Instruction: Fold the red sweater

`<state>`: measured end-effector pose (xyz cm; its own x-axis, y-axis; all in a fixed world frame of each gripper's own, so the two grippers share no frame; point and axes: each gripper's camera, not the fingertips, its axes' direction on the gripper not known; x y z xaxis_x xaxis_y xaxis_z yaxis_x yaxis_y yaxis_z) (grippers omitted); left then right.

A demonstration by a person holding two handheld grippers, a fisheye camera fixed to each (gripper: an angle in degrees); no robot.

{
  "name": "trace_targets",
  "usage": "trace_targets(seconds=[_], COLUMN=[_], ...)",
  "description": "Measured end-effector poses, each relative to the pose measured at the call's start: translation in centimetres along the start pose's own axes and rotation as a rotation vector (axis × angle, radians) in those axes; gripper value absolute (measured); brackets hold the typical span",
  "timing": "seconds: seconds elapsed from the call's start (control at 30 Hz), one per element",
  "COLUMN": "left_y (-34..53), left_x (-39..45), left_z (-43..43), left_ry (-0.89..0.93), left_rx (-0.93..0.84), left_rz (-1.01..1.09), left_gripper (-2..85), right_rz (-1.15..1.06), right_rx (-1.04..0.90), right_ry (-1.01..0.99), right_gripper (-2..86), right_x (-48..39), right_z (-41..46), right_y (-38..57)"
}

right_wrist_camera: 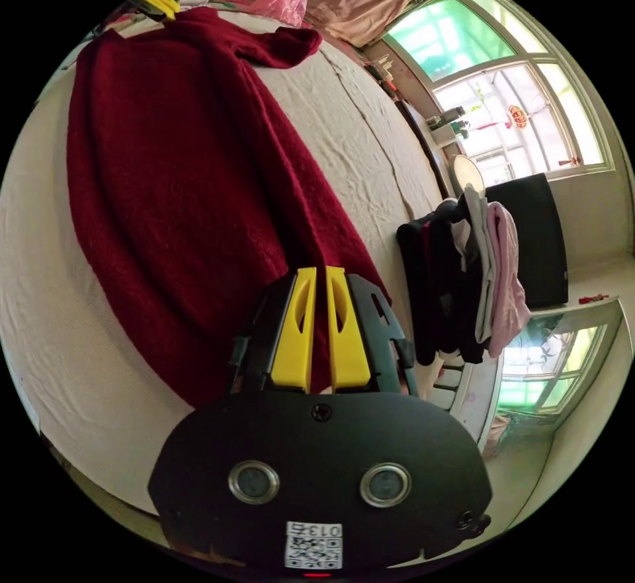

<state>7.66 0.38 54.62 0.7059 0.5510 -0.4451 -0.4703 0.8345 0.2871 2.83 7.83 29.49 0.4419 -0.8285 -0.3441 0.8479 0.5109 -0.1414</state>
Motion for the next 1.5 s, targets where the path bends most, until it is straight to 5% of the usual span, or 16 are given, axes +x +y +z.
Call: trace_targets(seconds=[0.1, 0.37, 0.73, 0.9, 1.03, 1.2, 1.37, 1.5], left_y=[1.0, 4.2, 3.4, 4.2, 2.6, 2.7, 2.6, 4.2], left_x=[-0.9, -7.4, -8.3, -10.8, -10.2, -7.8, -7.3, -8.7], left_z=[-0.8, -5.0, 0.6, -3.0, 0.0, 1.5, 1.8, 2.1], left_ry=[0.059, 0.118, 0.268, 0.211, 0.26, 0.18, 0.168, 0.298], left_rx=[0.007, 0.127, -0.04, 0.141, 0.016, -0.041, -0.044, 0.011], left_rz=[0.007, -0.287, -0.268, -0.383, -0.314, -0.233, -0.239, -0.334], left_gripper=[0.3, 0.1, 0.0, 0.1, 0.3, 0.3, 0.4, 0.8], right_rz=[-0.021, 0.383, 0.356, 0.387, 0.343, 0.323, 0.371, 0.287], right_rx=[-0.074, 0.078, -0.051, 0.184, 0.322, 0.254, 0.037, 0.258], right_ry=[-0.111, -0.199, -0.321, -0.391, -0.604, -0.879, -0.893, -1.022], right_gripper=[2.1, 1.1, 2.8, 9.1, 12.4, 16.9, 4.0, 2.7], right_x=[1.2, 7.9, 9.2, 13.2, 14.8, 15.0, 14.8, 17.1], right_z=[-0.6, -2.9, 3.0, 1.2, 3.7, 9.3, 12.7, 8.1], right_y=[1.0, 3.6, 2.9, -3.4, -13.7, -25.2, -30.0, -26.6])
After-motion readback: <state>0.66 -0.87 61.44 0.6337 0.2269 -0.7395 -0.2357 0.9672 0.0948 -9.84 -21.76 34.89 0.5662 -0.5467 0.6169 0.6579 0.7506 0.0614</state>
